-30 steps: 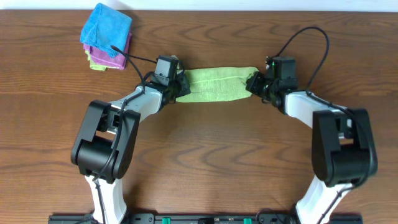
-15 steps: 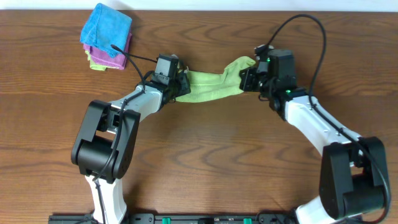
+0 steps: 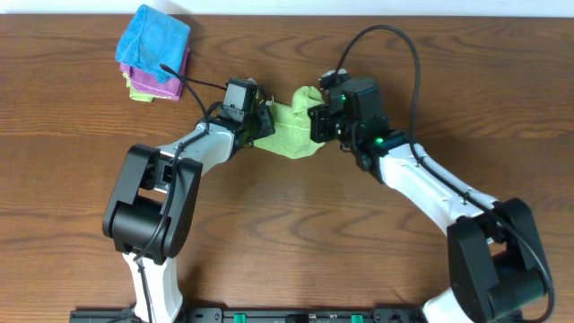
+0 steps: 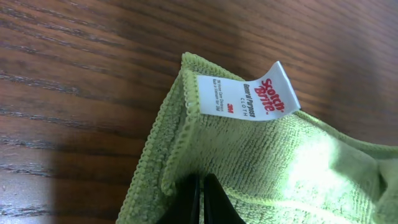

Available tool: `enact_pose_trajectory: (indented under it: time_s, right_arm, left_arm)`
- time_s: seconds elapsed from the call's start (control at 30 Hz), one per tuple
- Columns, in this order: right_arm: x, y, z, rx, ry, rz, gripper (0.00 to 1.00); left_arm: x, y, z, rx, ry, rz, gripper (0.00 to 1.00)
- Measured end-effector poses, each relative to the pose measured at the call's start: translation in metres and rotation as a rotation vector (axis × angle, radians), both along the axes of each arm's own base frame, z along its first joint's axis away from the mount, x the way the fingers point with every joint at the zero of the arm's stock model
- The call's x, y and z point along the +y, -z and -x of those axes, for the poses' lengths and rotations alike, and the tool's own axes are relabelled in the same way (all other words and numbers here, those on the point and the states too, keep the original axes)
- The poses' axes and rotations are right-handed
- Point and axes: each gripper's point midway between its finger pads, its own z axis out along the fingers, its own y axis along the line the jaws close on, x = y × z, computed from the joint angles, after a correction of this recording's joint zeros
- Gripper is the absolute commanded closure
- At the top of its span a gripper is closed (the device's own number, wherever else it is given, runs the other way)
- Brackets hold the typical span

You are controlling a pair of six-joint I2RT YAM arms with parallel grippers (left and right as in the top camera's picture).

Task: Fold the cloth
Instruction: 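Bring the right gripper's strip end toward the left gripper, folding the strip in half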

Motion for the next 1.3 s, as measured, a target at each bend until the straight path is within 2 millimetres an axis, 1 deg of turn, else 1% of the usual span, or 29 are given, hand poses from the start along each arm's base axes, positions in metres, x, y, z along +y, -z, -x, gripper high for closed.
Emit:
enact_pose_trajectory:
  time_s: [0.13,0.2,0.37,0.43,0.53,0.6,0.7,0.83,0.93,1.1,1.2,1.3]
  right_arm:
    - [0.014,-0.016,-0.005,-0.040,-0.023,-0.001,0.99]
    - [0.021,-0.021,-0.012,-0.040,-0.029,0.003,0.99]
    - [0.032,-0.010,-0.018,0.005,-0.040,0.033,0.99]
    - [0.034,-0.005,-0.017,0.012,-0.045,0.041,0.99]
    - [0.039,-0.004,-0.014,0.015,-0.056,0.043,0.99]
    - [0.043,-0.004,-0.012,0.015,-0.065,0.044,0.99]
    - [0.048,-0.003,-0.008,0.016,-0.076,0.046,0.99]
    - [0.053,-0.003,-0.005,0.017,-0.087,0.048,0.99]
    - [0.055,-0.002,-0.002,0.019,-0.090,0.054,0.99]
    - [0.057,0.003,0.004,0.040,-0.100,0.069,0.99]
    - [0.058,0.004,0.005,0.040,-0.100,0.074,0.99]
    - [0.059,0.009,0.002,0.039,-0.096,0.077,0.99]
  left_arm:
    - [0.000,0.000,0.000,0.000,0.000,0.000,0.94]
    - [0.000,0.000,0.000,0.001,0.000,0.000,0.94]
    - [0.001,0.001,0.001,0.008,0.000,-0.003,0.94]
    - [0.001,0.001,0.002,0.008,0.000,-0.003,0.94]
    - [0.001,-0.002,0.002,0.006,-0.001,-0.002,0.94]
    - [0.002,-0.008,0.000,-0.005,-0.003,0.002,0.94]
    - [0.007,-0.026,-0.003,-0.034,-0.013,0.006,0.94]
    - [0.024,-0.057,-0.007,-0.086,-0.027,-0.012,0.94]
    - [0.037,-0.076,-0.007,-0.121,-0.041,-0.046,0.94]
    - [0.050,-0.103,-0.010,-0.190,-0.061,-0.088,0.94]
    - [0.054,-0.112,-0.011,-0.213,-0.073,-0.103,0.94]
    - [0.058,-0.113,-0.012,-0.219,-0.082,-0.115,0.94]
